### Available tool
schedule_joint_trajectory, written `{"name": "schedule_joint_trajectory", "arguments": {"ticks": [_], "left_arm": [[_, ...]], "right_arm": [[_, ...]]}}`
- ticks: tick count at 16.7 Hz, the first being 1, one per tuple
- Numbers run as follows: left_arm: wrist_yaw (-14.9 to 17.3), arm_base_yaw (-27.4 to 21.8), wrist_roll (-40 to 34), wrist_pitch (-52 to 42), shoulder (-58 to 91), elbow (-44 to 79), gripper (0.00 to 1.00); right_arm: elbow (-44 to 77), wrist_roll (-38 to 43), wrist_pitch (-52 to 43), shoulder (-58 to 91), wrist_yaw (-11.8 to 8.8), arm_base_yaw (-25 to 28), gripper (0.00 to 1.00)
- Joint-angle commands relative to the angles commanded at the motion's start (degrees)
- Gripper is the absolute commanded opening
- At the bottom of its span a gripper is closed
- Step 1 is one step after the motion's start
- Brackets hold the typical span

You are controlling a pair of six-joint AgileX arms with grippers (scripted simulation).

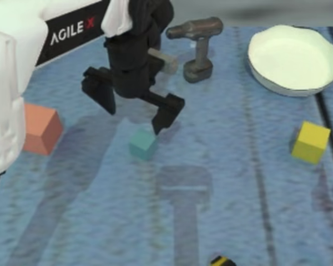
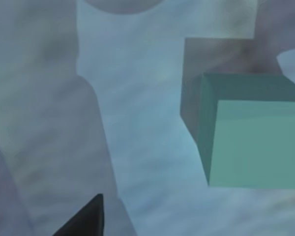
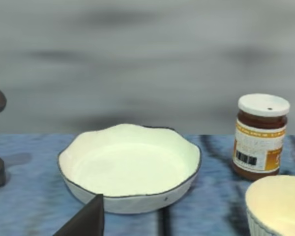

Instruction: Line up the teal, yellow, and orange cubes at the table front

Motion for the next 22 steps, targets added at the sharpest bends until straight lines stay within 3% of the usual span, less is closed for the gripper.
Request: {"name": "schedule_joint_trajectory", "arguments": {"ticks": [8,15,20,22], "left_arm": [[0.0,0.0,0.1,0.7,0.9,-0.3,1.0],[0.1,-0.1,0.2,15.0,5.7,-9.4,1.0],[0.1,-0.1,0.1,16.4,6.3,-10.5,1.0],[0.1,-0.1,0.1,16.4,6.3,-10.5,0.85]], "right_arm": [[0.0,0.0,0.0,0.0,0.0,0.0,1.0],[0.0,0.0,0.0,0.0,0.0,0.0,1.0],[0.0,0.0,0.0,0.0,0.0,0.0,1.0],[0.0,0.0,0.0,0.0,0.0,0.0,1.0]]}}
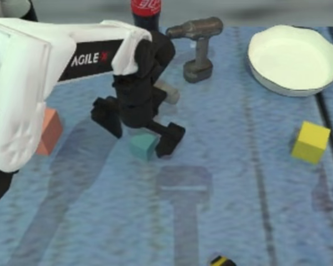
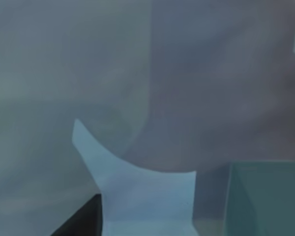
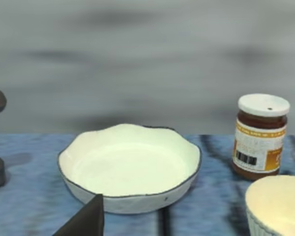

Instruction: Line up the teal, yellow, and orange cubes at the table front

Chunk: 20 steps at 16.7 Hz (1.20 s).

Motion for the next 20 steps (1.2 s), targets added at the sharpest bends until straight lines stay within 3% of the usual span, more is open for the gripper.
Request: {"name": "schedule_joint_trajectory", "arguments": {"ticks": [11,20], "left_arm": [[0.0,0.0,0.0,0.0,0.0,0.0,0.02],[0.0,0.1,0.0,-0.5,-1.9,0.5,0.0]], "right_arm": [[0.0,0.0,0.0,0.0,0.0,0.0,1.0],[0.0,0.0,0.0,0.0,0.0,0.0,1.0]]}}
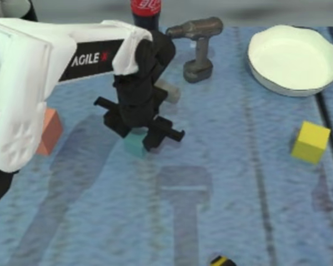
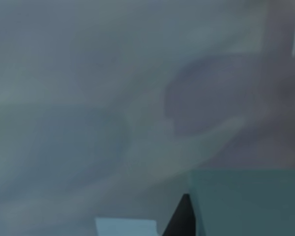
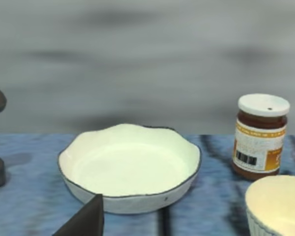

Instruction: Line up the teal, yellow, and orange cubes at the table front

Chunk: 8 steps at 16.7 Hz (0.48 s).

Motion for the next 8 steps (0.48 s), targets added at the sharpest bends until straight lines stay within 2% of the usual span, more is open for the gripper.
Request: {"name": "schedule_joint_trajectory", "arguments": {"ticks": [3,8], "left_arm": [[0.0,0.1,0.1,-2.4,-0.6,2.0,0.0],[-0.1,1.0,-0.1,-12.3,-3.6,8.3,0.0]], "right_arm": [[0.0,0.0,0.0,0.0,0.0,0.0,1.0],[0.0,0.0,0.0,0.0,0.0,0.0,1.0]]}}
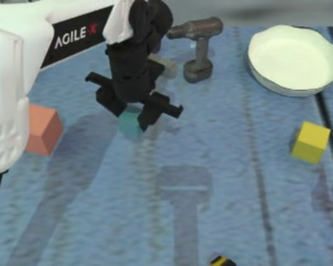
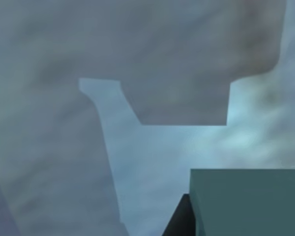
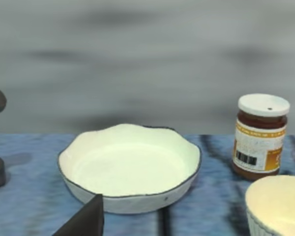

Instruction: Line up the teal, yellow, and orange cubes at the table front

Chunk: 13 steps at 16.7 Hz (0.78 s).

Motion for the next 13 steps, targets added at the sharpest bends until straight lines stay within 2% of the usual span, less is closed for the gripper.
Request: {"name": "schedule_joint_trajectory", "arguments": {"ticks": [8,13], "left_arm": [[-0.1,-1.5,-1.9,-1.0,-0.2,0.9,0.0],[-0.5,-9.2,-16.3,-2.3,0.1,1.9,0.0]], "right_arm": [[0.0,0.0,0.0,0.0,0.0,0.0,1.0],[0.0,0.0,0.0,0.0,0.0,0.0,1.0]]}}
